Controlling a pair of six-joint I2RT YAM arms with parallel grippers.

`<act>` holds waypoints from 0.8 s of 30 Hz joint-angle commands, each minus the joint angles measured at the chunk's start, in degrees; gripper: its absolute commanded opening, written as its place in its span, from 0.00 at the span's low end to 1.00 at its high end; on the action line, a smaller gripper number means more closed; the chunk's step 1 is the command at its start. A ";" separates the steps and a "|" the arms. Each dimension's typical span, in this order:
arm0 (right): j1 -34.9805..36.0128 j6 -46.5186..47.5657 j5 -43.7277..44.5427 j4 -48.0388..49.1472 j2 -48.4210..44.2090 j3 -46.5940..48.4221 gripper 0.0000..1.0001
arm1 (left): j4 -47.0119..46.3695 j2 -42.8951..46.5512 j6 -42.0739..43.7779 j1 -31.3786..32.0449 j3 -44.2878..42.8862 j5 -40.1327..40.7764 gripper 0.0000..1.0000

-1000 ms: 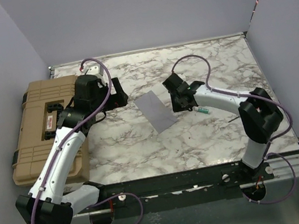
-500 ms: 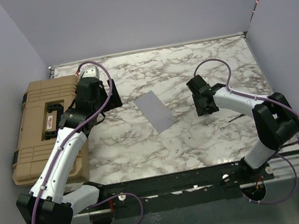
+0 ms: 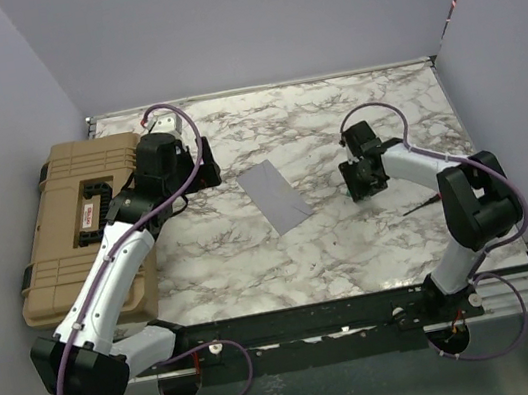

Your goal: Place the letter into the envelope and seal it

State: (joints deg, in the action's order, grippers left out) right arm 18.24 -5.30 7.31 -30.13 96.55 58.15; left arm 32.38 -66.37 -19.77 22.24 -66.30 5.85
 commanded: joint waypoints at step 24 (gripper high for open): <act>-0.17 6.31 -10.15 1.91 1.55 1.47 0.21 | -4.09 -0.12 -1.73 0.07 1.22 -12.36 0.99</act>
State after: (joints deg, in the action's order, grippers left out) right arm 18.15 0.32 -0.78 -29.17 99.02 59.83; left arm 30.92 -66.81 -19.92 22.24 -66.26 -1.08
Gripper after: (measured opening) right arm 0.250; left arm 0.990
